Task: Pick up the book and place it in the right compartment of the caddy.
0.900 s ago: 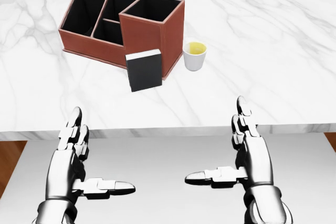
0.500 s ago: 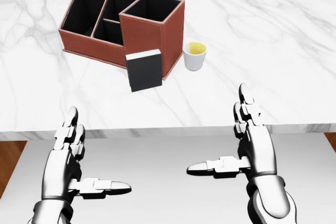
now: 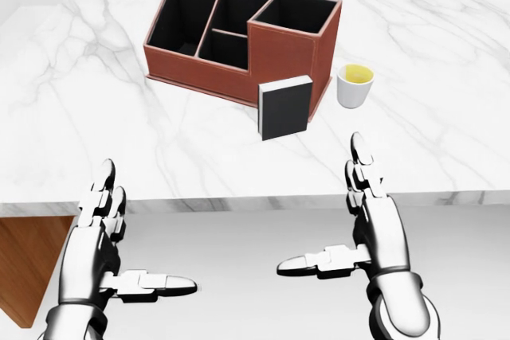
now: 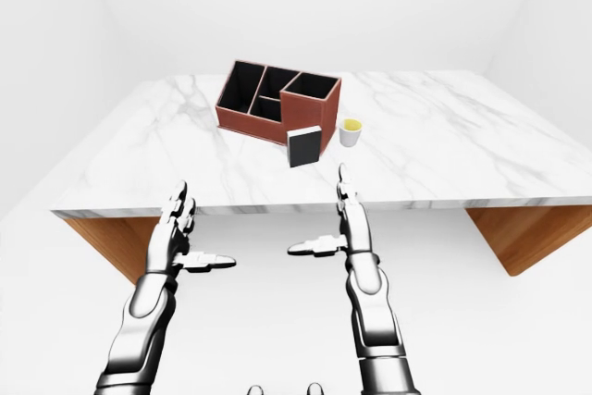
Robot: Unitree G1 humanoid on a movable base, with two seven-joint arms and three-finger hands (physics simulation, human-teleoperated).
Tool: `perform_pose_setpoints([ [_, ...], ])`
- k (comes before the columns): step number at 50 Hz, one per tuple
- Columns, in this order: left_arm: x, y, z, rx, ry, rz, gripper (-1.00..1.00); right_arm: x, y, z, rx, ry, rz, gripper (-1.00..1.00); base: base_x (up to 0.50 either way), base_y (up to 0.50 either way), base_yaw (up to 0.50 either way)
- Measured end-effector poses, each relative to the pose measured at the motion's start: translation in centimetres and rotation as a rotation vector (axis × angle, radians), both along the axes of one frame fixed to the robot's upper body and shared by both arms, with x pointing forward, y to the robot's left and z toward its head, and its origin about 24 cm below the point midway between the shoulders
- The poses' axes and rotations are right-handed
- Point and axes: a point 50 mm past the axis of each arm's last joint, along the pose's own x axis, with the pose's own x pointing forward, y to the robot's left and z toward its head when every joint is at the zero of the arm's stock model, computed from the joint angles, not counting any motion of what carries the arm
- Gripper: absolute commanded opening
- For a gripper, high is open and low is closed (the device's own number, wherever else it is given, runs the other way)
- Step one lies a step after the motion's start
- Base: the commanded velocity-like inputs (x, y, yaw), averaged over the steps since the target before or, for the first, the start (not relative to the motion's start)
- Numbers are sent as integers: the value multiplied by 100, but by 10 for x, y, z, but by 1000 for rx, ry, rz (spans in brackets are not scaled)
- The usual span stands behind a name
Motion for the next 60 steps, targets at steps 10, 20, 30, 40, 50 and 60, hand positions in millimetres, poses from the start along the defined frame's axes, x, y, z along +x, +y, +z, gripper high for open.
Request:
perform_pose_setpoints([
  [10,-2,2,1,3,-5,3,100,-1,3,0,-6,-10,11,100,4,50,0],
  [20,-3,6,2,11,-8,10,100,0,4,5,-3,-24,9,100,0,4,0],
  [30,-1,7,8,14,-8,-13,100,2,4,19,-46,-48,30,100,0,0,0],
  [40,4,14,34,44,-68,-38,100,9,5,46,-120,-125,70,100,0,0,0],
  [50,2,24,88,84,-288,-31,100,14,7,87,-191,-280,100,100,0,0,0],
  [60,-12,31,130,104,-478,-16,100,10,8,121,-246,-418,126,100,0,0,0],
])
